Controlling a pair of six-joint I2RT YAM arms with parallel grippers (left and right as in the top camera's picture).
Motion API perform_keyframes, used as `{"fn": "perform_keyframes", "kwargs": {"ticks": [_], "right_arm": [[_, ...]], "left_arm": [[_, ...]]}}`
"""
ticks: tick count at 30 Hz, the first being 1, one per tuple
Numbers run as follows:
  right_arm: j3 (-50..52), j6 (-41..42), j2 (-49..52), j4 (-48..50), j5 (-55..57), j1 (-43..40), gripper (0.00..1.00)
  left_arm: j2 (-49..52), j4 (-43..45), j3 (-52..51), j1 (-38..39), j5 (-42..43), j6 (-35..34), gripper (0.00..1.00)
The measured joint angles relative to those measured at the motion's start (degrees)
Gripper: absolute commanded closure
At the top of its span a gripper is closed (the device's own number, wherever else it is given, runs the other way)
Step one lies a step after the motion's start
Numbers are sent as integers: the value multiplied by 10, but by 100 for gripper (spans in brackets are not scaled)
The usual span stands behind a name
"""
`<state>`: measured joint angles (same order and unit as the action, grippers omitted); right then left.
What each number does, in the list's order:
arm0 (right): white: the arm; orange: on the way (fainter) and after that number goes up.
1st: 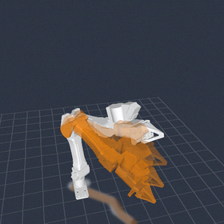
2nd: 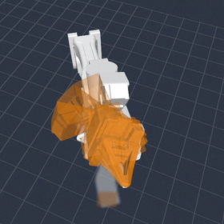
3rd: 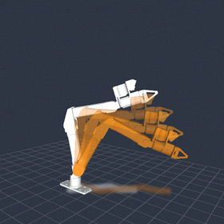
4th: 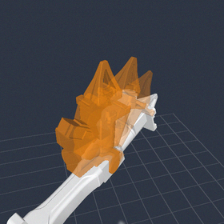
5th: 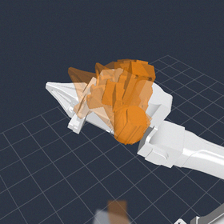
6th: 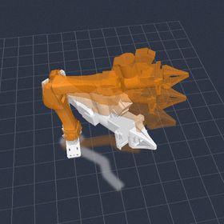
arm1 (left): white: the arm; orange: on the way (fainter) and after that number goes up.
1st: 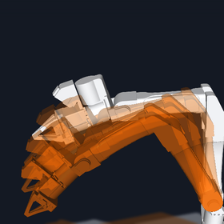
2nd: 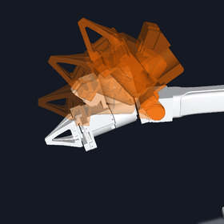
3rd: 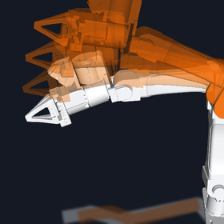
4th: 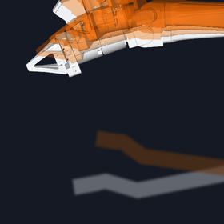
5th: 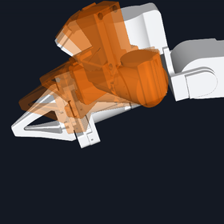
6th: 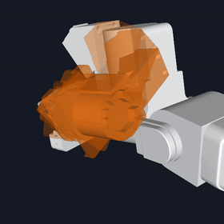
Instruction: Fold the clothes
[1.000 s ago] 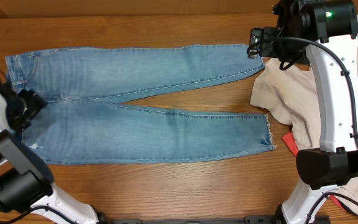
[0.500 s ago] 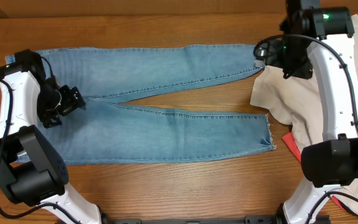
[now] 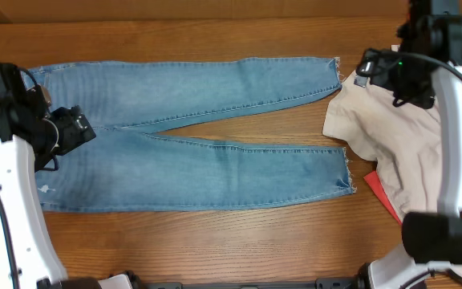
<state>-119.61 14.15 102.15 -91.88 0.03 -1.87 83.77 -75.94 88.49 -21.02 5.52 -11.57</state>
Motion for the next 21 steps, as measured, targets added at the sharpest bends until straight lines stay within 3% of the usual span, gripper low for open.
{"fn": "perform_keyframes", "kwargs": {"ticks": [10, 21], "right_arm": [[34, 11, -135, 32, 20, 0, 0], [370, 32, -284, 169, -1, 0, 0]], "left_arm": [[-102, 30, -72, 0, -3, 0, 11], [-182, 63, -179, 0, -4, -4, 11]]}}
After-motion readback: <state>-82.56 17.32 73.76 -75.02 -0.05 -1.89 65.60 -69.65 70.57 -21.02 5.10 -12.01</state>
